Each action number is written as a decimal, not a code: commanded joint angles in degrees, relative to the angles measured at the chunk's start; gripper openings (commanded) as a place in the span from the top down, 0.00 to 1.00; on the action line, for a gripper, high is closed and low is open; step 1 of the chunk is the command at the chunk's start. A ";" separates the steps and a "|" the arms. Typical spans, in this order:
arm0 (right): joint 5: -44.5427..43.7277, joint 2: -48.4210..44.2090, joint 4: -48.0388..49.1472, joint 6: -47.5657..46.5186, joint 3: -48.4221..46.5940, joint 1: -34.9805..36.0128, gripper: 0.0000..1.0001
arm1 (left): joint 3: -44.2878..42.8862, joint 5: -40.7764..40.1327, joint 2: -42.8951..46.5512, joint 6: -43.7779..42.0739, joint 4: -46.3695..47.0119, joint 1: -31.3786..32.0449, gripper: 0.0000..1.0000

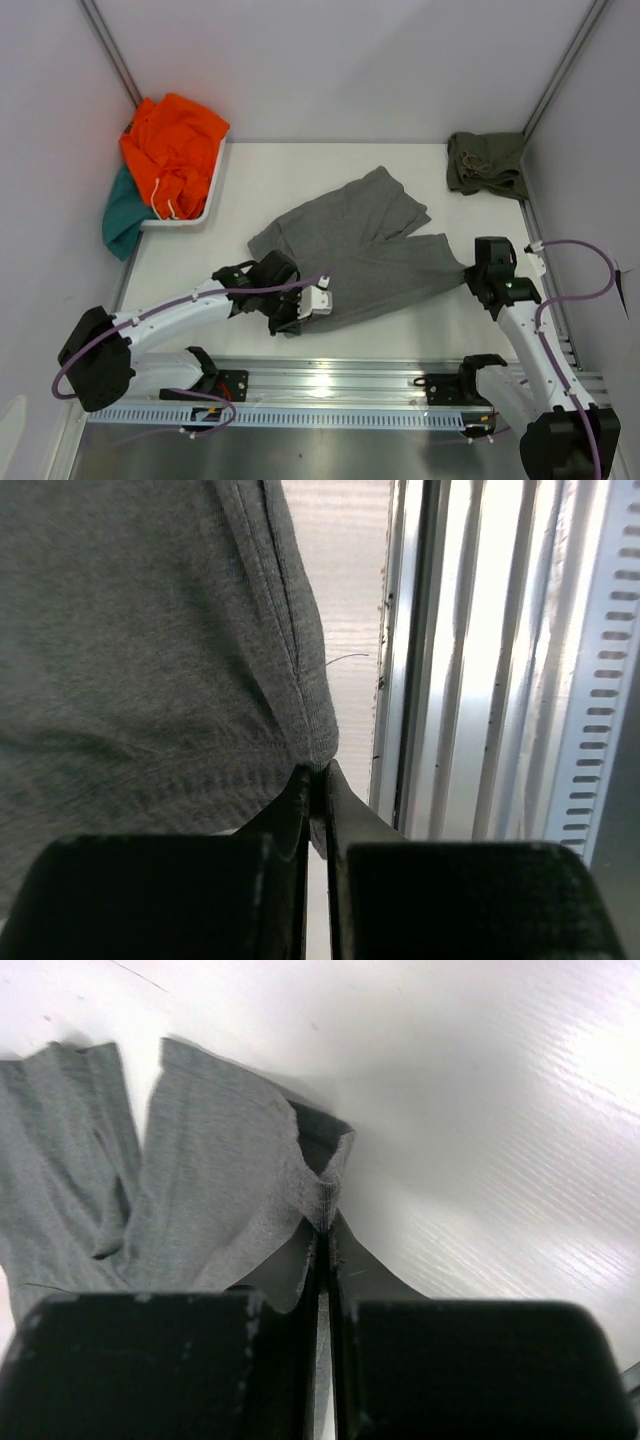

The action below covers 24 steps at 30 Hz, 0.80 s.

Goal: Fold and stack the shorts

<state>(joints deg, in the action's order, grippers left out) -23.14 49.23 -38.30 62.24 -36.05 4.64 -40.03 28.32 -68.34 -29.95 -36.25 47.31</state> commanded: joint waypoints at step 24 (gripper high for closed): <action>-3.85 18.59 8.77 -15.30 -25.90 -0.52 1.00 | -21.93 20.54 -3.64 0.60 -15.51 -3.09 1.00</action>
<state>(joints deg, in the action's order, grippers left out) -25.12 63.90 -35.07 49.36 -57.80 3.20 -60.66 44.16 -71.48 -29.95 -49.84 46.83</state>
